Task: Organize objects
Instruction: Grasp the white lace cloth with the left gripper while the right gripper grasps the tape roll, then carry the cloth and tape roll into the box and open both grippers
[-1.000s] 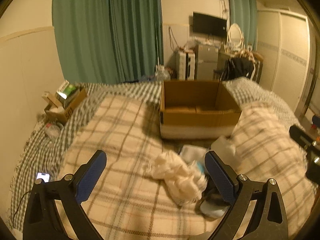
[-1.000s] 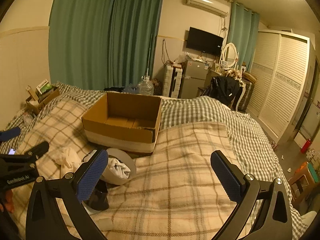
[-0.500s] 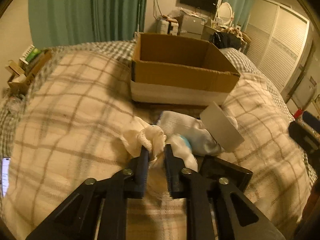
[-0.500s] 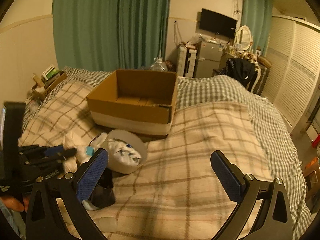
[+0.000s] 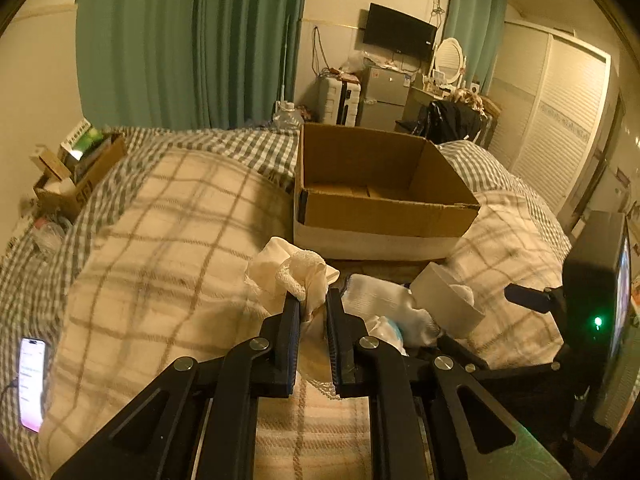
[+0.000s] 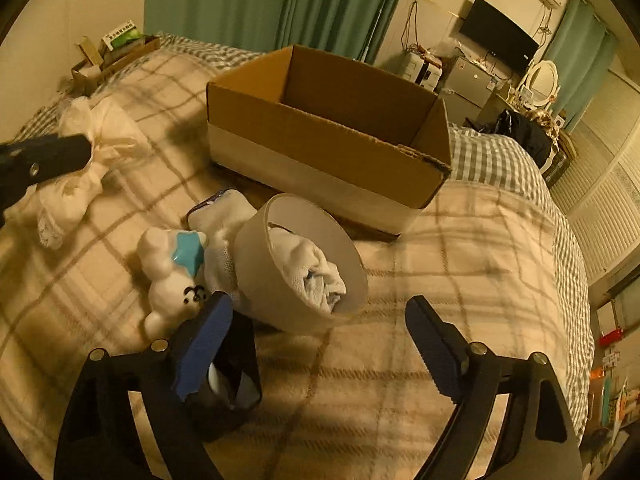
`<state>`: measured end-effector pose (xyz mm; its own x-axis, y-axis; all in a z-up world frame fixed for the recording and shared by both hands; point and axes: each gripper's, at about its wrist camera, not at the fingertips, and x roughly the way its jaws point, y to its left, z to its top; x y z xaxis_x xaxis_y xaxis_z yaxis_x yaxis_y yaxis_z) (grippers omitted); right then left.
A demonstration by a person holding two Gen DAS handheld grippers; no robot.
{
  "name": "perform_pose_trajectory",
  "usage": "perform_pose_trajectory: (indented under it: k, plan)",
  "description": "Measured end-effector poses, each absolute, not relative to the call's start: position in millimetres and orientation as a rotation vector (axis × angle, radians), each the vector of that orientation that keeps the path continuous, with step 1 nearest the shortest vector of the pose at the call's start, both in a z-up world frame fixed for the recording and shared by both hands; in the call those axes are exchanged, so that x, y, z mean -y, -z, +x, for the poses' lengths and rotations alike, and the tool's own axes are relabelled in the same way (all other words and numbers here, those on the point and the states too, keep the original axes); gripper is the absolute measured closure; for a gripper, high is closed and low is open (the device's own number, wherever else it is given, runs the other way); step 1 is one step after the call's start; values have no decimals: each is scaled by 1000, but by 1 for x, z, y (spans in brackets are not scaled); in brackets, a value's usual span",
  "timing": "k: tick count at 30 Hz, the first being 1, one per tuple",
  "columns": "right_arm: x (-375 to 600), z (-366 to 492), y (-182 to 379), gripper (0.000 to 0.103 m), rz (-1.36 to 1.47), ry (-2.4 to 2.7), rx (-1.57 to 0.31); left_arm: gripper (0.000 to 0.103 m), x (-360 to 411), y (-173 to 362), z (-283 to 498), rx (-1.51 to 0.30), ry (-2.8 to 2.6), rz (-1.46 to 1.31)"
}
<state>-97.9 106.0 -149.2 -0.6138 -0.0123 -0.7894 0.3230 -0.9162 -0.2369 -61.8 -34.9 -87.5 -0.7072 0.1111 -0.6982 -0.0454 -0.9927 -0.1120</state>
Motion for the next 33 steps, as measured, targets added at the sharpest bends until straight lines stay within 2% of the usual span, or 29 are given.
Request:
perform_pose_trajectory:
  k: [3, 4, 6, 8, 11, 16, 24, 33]
  plan:
    - [-102, -103, 153, 17, 1284, 2602, -564, 91, 37, 97, -63, 141, -2807, -1185]
    - [-100, -103, 154, 21, 1286, 2596, -573, 91, 37, 99, -64, 146, -2800, -1192]
    - [-98, -104, 155, 32, 1291, 2574, -582, 91, 37, 101, -63, 147, -2796, -1195]
    - [-95, -102, 153, 57, 1280, 2559, -580, 91, 37, 101, -62, 145, -2795, -1193]
    - [-97, -93, 144, 71, 1238, 2596, -579, 91, 35, 100, -58, 133, -2800, -1188]
    - [-116, -90, 128, 73, 1216, 2626, -444, 91, 32, 96, -52, 128, -2802, -1180]
    - [-134, -75, 85, 73, 1096, 2682, -364, 90, 27, 73, -43, 146, -2797, -1133]
    - [-140, -68, 8, 74, 877, 2730, -470, 90, 1, 12, -79, 69, -2768, -1032]
